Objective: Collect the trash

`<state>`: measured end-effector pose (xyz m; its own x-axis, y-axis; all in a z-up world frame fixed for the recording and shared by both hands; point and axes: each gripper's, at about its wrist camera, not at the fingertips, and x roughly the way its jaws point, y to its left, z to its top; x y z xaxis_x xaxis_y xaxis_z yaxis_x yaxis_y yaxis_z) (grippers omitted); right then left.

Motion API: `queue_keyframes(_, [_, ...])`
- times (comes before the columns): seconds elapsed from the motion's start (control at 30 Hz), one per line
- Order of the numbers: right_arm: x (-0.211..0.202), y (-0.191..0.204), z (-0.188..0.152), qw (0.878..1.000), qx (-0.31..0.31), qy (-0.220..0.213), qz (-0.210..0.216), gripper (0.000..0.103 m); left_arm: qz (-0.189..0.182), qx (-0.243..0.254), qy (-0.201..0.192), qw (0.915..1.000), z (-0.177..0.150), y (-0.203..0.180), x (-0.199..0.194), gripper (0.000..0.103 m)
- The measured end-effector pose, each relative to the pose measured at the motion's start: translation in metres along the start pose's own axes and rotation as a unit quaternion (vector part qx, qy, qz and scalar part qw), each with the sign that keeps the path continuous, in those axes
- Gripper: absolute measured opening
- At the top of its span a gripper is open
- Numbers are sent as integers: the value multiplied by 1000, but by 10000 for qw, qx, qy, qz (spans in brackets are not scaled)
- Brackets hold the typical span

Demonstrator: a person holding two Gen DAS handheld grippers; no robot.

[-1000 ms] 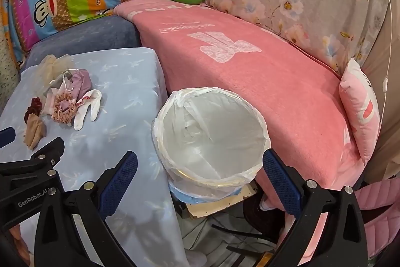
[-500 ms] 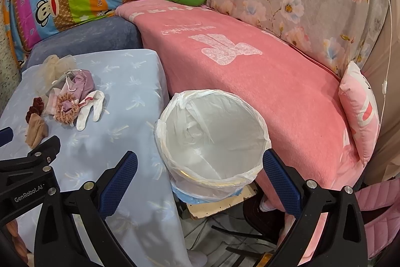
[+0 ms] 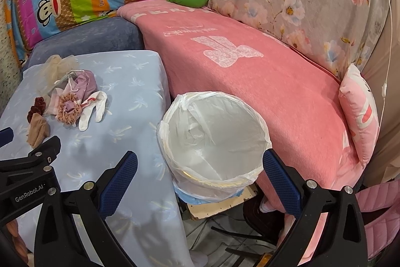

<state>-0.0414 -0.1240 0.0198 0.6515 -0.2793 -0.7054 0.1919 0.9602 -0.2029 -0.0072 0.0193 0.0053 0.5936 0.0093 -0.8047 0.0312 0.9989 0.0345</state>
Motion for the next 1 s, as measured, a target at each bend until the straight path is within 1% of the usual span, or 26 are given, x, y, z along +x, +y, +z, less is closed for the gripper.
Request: queue_keyframes(1.0, [-1,0,1,10000,-7,-11,-11,97,-11,-8,-34,10000,0,3,-3,96])
